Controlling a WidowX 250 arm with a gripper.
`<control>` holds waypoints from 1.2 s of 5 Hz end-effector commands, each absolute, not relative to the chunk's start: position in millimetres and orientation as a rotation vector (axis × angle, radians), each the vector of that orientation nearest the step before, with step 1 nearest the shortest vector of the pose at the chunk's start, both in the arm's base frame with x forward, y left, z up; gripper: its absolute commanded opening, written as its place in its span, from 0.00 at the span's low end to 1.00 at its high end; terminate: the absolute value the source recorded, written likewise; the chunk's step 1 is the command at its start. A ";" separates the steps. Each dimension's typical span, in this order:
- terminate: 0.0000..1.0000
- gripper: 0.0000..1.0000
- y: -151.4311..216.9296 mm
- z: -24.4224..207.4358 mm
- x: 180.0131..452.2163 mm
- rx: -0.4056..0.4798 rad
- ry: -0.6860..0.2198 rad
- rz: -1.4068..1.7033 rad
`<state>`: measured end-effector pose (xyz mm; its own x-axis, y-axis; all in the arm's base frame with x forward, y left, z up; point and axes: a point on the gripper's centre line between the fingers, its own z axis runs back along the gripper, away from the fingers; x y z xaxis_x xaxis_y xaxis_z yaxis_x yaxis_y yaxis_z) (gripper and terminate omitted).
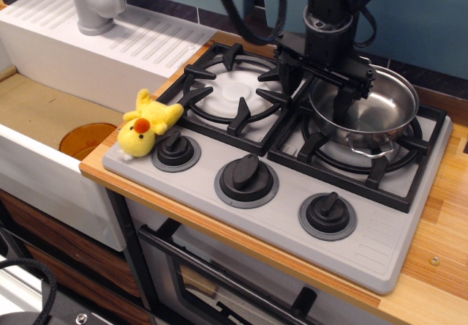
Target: Put pan on stove and put stuffedduck in pan
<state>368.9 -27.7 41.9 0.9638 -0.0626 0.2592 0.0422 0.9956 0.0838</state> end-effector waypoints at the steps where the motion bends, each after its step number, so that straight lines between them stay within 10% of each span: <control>1: 0.00 0.00 -24.4 44.0 373.6 0.083 -0.259 -0.055; 6: 0.00 0.00 -28.2 113.6 358.5 0.152 -0.164 -0.047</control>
